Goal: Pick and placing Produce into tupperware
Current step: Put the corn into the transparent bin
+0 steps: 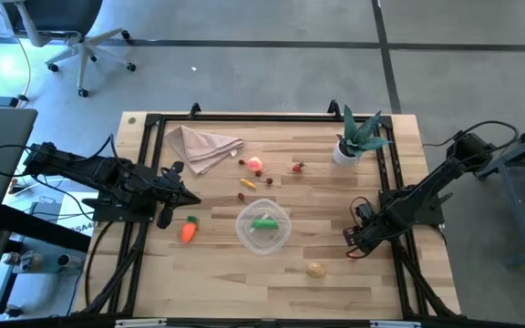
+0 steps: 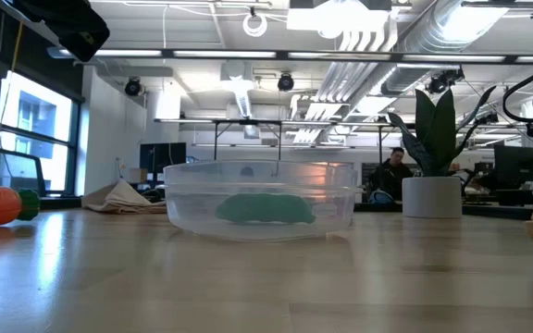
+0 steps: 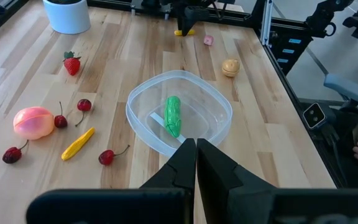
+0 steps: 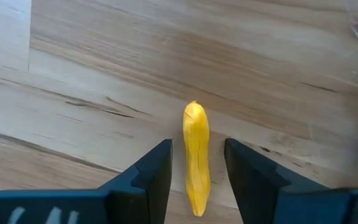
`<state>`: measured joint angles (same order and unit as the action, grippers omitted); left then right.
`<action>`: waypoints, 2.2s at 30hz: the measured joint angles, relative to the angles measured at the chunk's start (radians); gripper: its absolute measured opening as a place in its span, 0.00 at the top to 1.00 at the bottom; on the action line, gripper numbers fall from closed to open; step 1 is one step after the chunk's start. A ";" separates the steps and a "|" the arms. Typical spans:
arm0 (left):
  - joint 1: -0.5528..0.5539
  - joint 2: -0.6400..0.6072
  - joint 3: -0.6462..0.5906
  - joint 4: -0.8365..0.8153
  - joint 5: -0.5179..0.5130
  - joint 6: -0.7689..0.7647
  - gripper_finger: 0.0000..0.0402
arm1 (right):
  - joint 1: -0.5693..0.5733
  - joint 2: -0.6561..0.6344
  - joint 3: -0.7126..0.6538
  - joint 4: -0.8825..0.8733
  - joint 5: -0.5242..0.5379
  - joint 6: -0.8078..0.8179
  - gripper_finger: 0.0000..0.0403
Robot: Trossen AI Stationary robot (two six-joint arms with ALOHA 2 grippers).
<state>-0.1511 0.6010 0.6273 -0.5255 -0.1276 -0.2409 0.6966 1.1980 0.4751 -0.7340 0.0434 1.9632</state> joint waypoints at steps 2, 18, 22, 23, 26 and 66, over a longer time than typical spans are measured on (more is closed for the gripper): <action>0.000 0.000 0.000 0.000 0.000 0.000 0.99 | 0.000 0.000 0.000 -0.012 -0.004 0.017 0.66; 0.000 0.000 0.000 0.000 0.000 0.000 0.99 | -0.012 0.000 0.000 -0.046 -0.020 0.053 0.66; 0.000 0.000 0.000 0.000 0.000 0.000 0.99 | -0.023 0.000 0.000 -0.045 -0.021 0.029 0.66; 0.000 0.000 0.000 0.000 0.000 0.000 0.99 | -0.025 0.000 0.000 -0.044 -0.021 0.022 0.66; 0.000 0.000 0.000 0.000 0.000 0.000 0.99 | -0.033 0.000 0.000 -0.033 -0.023 0.012 0.66; 0.000 0.000 0.000 0.000 0.000 0.000 0.99 | -0.081 0.000 0.000 -0.013 -0.035 -0.035 0.86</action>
<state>-0.1513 0.6010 0.6273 -0.5255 -0.1276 -0.2409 0.6155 1.1984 0.4747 -0.7471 0.0086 1.9285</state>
